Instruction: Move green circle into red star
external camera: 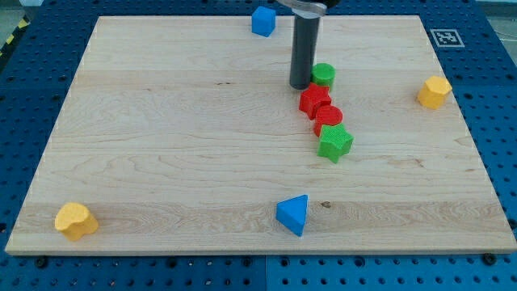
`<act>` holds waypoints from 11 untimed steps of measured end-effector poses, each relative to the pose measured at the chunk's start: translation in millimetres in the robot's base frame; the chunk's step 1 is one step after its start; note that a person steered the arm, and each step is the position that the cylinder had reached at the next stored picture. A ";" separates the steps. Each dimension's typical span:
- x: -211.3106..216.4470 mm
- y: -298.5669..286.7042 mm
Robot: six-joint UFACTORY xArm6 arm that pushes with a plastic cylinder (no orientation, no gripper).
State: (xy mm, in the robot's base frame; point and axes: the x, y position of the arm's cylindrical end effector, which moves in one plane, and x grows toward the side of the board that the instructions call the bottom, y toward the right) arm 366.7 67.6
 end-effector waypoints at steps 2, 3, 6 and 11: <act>29.5 4.3; 19.2 4.9; -76.5 36.5; -8.2 37.0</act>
